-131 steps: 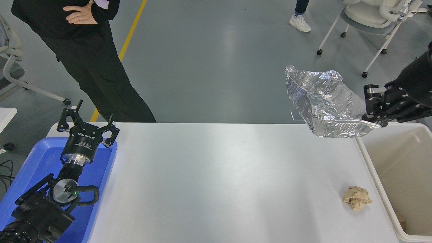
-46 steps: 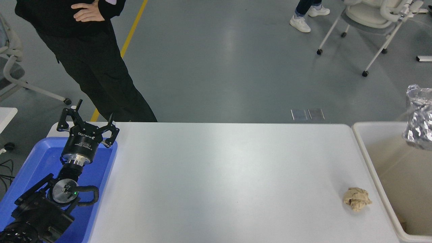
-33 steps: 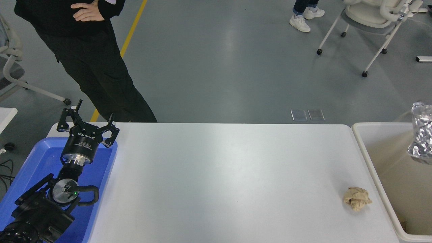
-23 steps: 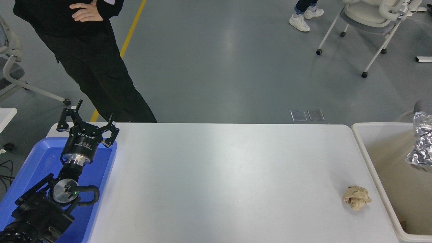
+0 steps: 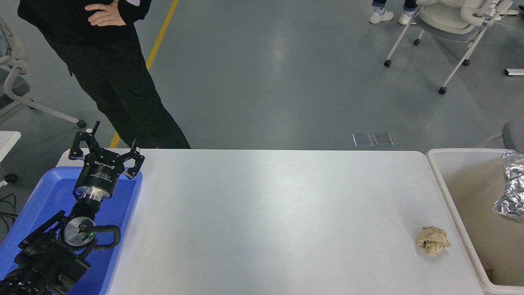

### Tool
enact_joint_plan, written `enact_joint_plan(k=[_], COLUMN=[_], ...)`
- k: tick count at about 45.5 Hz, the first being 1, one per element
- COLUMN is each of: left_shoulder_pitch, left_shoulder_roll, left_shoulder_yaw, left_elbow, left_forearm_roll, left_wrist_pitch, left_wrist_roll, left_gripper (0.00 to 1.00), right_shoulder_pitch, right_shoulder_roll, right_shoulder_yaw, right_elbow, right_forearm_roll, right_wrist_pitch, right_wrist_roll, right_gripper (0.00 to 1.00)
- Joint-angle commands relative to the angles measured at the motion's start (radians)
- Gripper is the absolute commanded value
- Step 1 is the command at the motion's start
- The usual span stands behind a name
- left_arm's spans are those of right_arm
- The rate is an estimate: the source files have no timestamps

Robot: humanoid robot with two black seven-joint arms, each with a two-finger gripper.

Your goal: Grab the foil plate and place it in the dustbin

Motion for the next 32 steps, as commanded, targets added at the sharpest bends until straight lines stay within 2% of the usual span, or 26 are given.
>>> enact_joint_plan(k=[1, 7, 11, 14, 17, 19, 25, 32], left_shoulder_pitch=[0.0, 0.0, 0.0, 0.0, 0.0, 0.0, 0.0, 0.0], left_shoulder_roll=[0.0, 0.0, 0.0, 0.0, 0.0, 0.0, 0.0, 0.0], left_shoulder_yaw=[0.0, 0.0, 0.0, 0.0, 0.0, 0.0, 0.0, 0.0], left_elbow=[0.0, 0.0, 0.0, 0.001, 0.0, 0.0, 0.0, 0.0], left_forearm_roll=[0.0, 0.0, 0.0, 0.0, 0.0, 0.0, 0.0, 0.0], left_wrist_pitch=[0.0, 0.0, 0.0, 0.0, 0.0, 0.0, 0.0, 0.0], left_wrist_roll=[0.0, 0.0, 0.0, 0.0, 0.0, 0.0, 0.0, 0.0], left_gripper=[1.0, 1.0, 1.0, 1.0, 1.0, 1.0, 1.0, 1.0], right_shoulder_pitch=[-0.014, -0.018, -0.02, -0.031, -0.037, -0.037, -0.037, -0.028], right_shoulder_roll=[0.012, 0.012, 0.014, 0.014, 0.014, 0.014, 0.012, 0.004], right_shoulder_yaw=[0.017, 0.035, 0.038, 0.037, 0.037, 0.038, 0.035, 0.034], right_elbow=[-0.003, -0.003, 0.0, 0.007, 0.01, 0.016, 0.016, 0.037], right_forearm_roll=[0.001, 0.001, 0.001, 0.001, 0.003, 0.003, 0.001, 0.0], right_wrist_pitch=[-0.015, -0.034, -0.077, -0.106, -0.129, -0.14, -0.14, -0.14], right_wrist_roll=[-0.001, -0.001, 0.001, 0.001, 0.001, 0.001, 0.001, 0.001], right_gripper=[0.0, 0.0, 0.22, 0.34, 0.49, 0.54, 0.62, 0.63])
